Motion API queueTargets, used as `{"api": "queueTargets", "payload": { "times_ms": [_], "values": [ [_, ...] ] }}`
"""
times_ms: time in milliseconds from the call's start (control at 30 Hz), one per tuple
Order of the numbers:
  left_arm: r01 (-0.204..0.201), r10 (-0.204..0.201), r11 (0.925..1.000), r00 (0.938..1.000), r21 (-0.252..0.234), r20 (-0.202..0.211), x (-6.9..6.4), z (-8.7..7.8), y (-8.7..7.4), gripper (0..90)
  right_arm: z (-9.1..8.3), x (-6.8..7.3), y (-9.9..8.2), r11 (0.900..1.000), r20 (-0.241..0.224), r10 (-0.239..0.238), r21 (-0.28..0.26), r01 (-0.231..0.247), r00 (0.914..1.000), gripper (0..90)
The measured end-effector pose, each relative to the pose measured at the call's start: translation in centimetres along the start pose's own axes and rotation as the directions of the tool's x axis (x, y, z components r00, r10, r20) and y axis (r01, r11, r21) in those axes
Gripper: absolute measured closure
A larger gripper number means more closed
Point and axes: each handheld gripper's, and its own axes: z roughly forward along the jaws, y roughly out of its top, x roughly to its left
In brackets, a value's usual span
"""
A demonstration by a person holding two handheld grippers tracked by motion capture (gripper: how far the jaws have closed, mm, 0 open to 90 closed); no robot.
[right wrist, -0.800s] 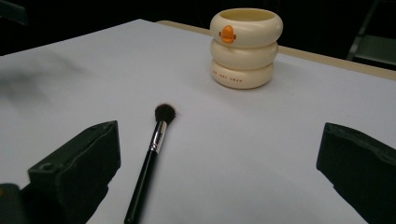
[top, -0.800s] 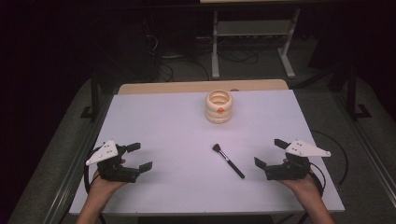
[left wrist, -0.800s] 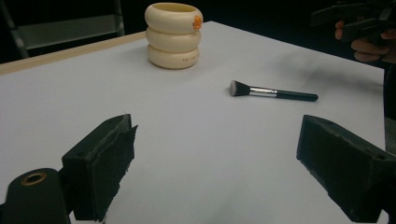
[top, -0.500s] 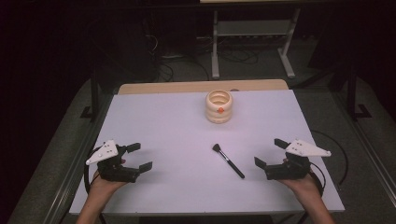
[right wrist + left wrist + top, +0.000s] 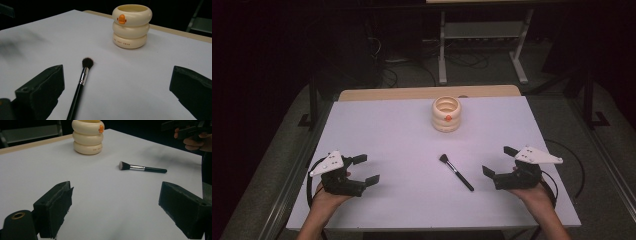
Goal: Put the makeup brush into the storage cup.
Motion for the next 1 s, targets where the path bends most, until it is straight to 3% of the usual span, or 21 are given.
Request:
{"api": "queueTargets", "payload": {
  "times_ms": [167,300,667,1000],
  "values": [
    [-0.008,0.008,0.9999,1.0000,0.015,-0.001,-0.1,-0.3,-0.3,10.9,0.4,0.2,0.6,0.9999,-0.002,-0.015,0.000,0.015,0.9999,0.0],
    [0.002,-0.002,1.0000,1.0000,-0.006,-0.003,0.0,-0.5,-0.3,10.9,1.0,0.4,1.1,0.9998,-0.010,-0.022,-0.002,0.022,0.9997,0.0],
    [0.011,-0.011,0.9999,0.9999,-0.001,-0.005,0.1,-0.5,-0.3,10.9,1.7,0.6,1.7,0.9997,-0.018,-0.018,0.018,0.019,0.9997,0.0],
    [0.020,-0.020,0.9995,0.9997,-0.025,0.016,-0.2,-0.4,0.0,10.9,2.7,0.8,2.3,0.9996,-0.039,-0.021,0.018,0.021,0.9990,0.0]
  ]
}}
